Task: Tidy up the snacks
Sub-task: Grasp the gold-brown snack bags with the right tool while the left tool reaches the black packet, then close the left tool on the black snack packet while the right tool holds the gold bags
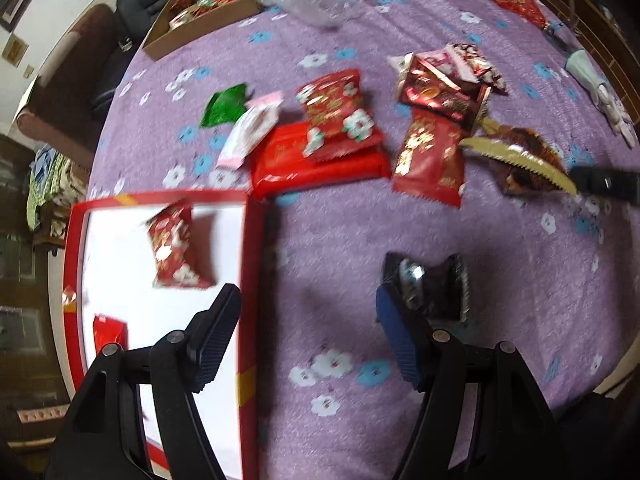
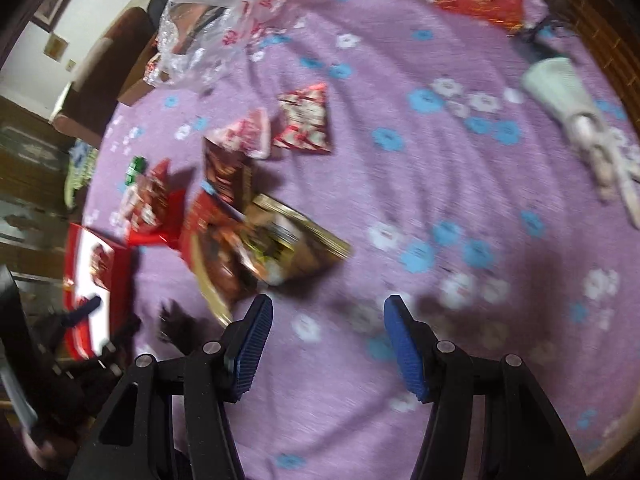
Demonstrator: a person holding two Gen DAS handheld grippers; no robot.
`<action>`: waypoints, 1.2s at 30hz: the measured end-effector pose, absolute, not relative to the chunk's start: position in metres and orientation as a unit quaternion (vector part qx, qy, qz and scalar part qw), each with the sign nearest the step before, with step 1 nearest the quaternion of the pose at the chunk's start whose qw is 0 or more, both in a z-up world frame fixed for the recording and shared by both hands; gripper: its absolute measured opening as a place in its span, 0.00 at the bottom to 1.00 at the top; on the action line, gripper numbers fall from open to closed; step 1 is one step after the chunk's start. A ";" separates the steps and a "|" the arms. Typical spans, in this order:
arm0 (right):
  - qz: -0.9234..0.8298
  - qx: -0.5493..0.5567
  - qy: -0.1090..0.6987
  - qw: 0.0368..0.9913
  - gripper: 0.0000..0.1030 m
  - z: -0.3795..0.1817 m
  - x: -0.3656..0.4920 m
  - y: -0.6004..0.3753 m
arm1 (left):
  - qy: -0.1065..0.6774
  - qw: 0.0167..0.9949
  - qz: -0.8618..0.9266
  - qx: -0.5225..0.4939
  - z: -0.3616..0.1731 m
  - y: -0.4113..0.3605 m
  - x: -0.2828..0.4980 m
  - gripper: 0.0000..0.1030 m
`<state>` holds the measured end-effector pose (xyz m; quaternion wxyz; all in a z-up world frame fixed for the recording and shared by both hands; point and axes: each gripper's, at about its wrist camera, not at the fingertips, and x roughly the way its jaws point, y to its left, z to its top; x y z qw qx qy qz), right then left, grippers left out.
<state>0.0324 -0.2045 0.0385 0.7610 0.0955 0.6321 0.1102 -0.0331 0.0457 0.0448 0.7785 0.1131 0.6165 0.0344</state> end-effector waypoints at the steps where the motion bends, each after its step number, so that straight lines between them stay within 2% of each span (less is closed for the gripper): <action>1: 0.115 0.103 0.633 0.758 0.61 0.037 0.037 -0.201 | 0.618 0.778 0.039 0.110 0.045 0.050 -0.035 0.68; 8: 0.124 0.222 0.656 0.710 0.71 0.006 0.065 -0.194 | 0.618 0.778 0.046 0.104 0.048 0.062 -0.043 0.68; 10: 0.120 0.245 0.660 0.700 0.81 -0.002 0.071 -0.193 | 0.619 0.776 0.042 0.108 0.047 0.061 -0.043 0.68; 18: 0.116 0.194 0.652 0.724 0.96 0.001 0.087 -0.158 | 0.622 0.775 0.035 0.107 0.047 0.061 -0.040 0.68; 20: 0.122 0.178 0.648 0.730 0.93 0.002 0.090 -0.152 | 0.623 0.774 0.035 0.106 0.048 0.062 -0.040 0.68; 21: 0.126 0.176 0.648 0.730 0.82 0.001 0.091 -0.149 | 0.623 0.774 0.035 0.106 0.048 0.062 -0.040 0.68; 22: 0.139 0.182 0.648 0.727 0.58 0.002 0.091 -0.147 | 0.623 0.774 0.035 0.107 0.049 0.062 -0.040 0.68; 23: 0.169 0.201 0.647 0.715 0.46 0.002 0.091 -0.145 | 0.623 0.774 0.035 0.108 0.049 0.061 -0.040 0.68; 25: 0.178 0.196 0.649 0.713 0.38 0.004 0.088 -0.142 | 0.623 0.774 0.034 0.110 0.048 0.060 -0.040 0.68; 30: 0.177 0.172 0.629 0.737 0.33 0.017 0.071 -0.149 | 0.622 0.774 0.027 0.118 0.045 0.053 -0.041 0.68; 36: 0.138 0.168 0.605 0.766 0.33 0.026 0.042 -0.212 | 0.605 0.786 0.006 0.125 0.039 0.037 -0.037 0.67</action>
